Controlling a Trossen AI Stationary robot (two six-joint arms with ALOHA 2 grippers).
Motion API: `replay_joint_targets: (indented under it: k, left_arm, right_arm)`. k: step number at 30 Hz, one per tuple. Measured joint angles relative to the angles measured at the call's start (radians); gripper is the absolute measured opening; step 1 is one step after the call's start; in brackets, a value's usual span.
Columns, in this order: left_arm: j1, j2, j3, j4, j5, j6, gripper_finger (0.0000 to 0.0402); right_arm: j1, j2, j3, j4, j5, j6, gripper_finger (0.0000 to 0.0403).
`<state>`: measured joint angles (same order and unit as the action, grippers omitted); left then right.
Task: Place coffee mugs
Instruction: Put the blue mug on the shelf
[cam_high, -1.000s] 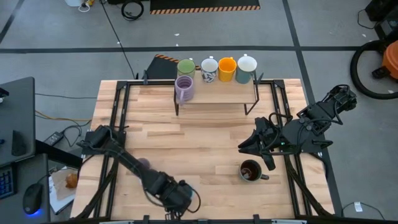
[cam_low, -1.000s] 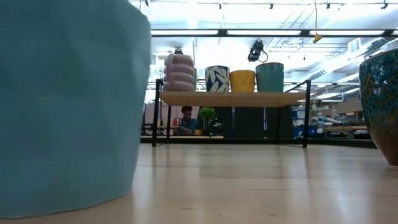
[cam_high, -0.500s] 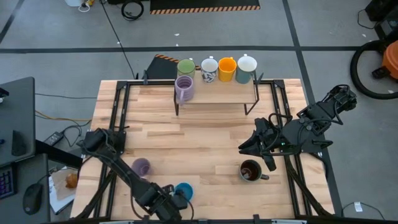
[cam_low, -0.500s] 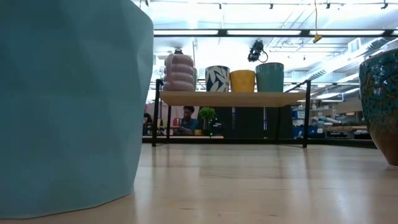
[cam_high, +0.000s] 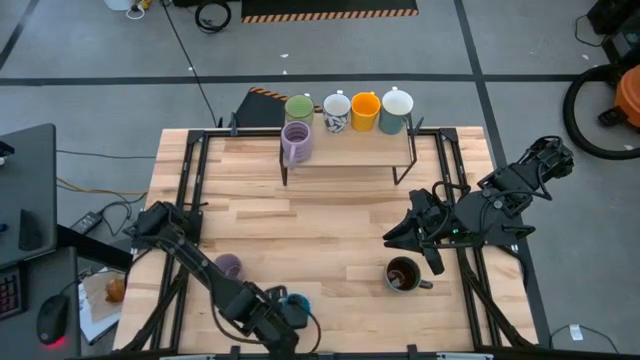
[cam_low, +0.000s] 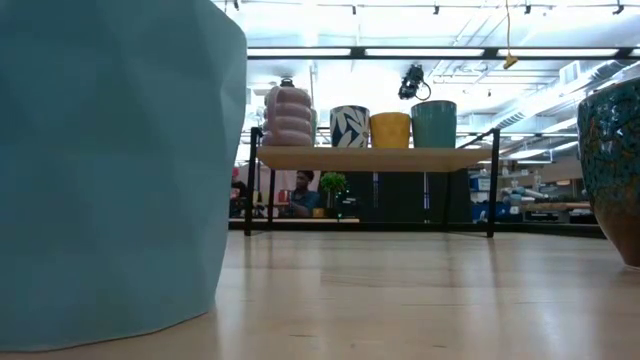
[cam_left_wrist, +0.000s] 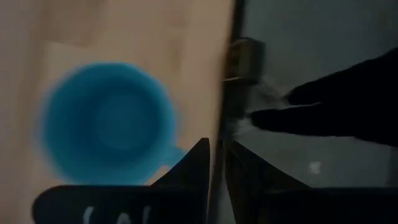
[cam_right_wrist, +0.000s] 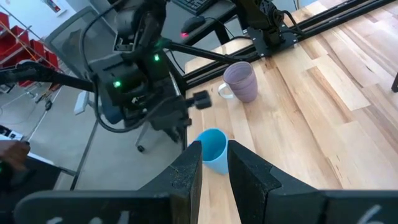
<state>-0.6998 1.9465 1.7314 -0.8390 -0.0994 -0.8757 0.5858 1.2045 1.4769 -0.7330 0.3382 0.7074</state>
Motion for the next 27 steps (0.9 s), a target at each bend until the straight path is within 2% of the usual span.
replay_joint_targets:
  k: [3,7,17,22,27]
  left_arm:
    - [0.017,0.002,0.028,-0.098,-0.027,0.064,0.0050]
    - [0.036,0.002,0.029,-0.174,0.007,0.112,0.0064]
    - [0.013,0.018,0.029,-0.176,0.014,0.440,0.0160]
    - [-0.011,0.063,0.029,-0.166,0.004,0.583,0.0162]
    - [-0.041,0.078,0.029,-0.157,-0.096,0.684,0.0158]
  right_arm:
    - [0.000,0.000,0.000,0.000,0.000,0.000,0.0082]
    - [0.000,0.000,0.000,0.000,0.000,-0.002,0.0082]
    - [0.000,0.000,0.000,0.000,0.000,-0.003,0.0082]
    - [0.000,0.000,0.000,0.000,0.004,-0.003,0.0082]
    - [0.000,0.000,0.000,0.000,0.007,0.000,0.0082]
